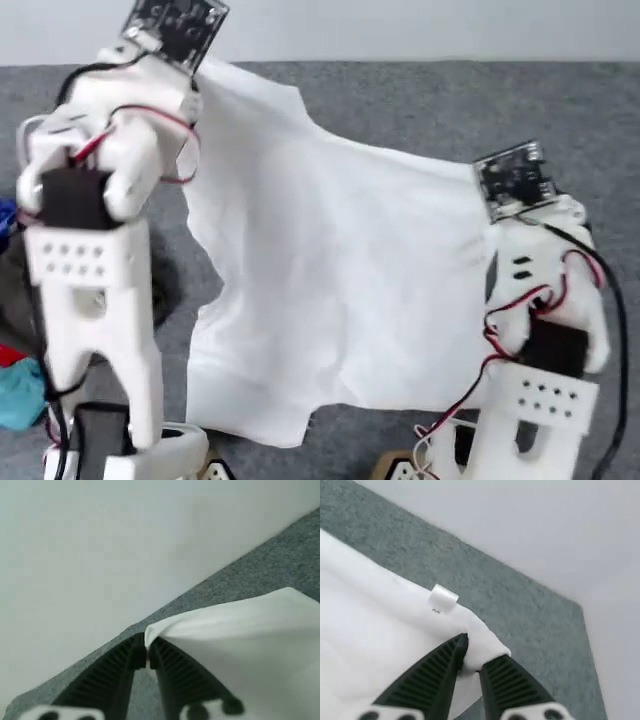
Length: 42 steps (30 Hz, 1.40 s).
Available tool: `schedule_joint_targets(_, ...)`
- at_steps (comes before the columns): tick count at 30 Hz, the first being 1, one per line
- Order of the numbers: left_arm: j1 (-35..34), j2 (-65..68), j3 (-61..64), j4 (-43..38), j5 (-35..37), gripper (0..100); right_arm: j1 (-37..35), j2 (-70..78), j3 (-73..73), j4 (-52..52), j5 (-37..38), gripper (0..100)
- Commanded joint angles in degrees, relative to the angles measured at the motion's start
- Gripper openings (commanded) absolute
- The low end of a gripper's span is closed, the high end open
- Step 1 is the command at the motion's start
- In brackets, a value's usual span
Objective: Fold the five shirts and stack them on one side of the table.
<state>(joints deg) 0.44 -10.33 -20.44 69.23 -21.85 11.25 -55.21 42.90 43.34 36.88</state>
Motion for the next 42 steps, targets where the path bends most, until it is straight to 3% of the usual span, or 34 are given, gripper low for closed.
schedule_joint_targets(1,-0.4,2.0,4.2,-14.1,0.6,0,-2.0,3.2,3.4,-12.8,3.1,0.9)
schedule_joint_targets(9,-0.5,14.7,5.8,-29.5,-0.1,0,-2.2,26.4,-1.9,-35.0,3.7,0.9)
schedule_joint_targets(15,-0.5,21.7,5.8,-36.7,-6.8,0,-2.0,43.6,-18.2,-35.9,3.4,0.9)
schedule_joint_targets(22,-1.8,27.6,-5.4,-36.4,-7.6,0,-2.3,55.3,-30.6,-35.8,3.4,0.9)
schedule_joint_targets(33,-0.6,36.0,-24.0,-14.4,-7.5,0,-3.7,57.4,-33.1,-34.1,3.4,0.9)
schedule_joint_targets(42,4.0,35.3,-27.4,18.4,-7.7,0,-1.6,55.0,-33.1,-9.4,3.7,0.9)
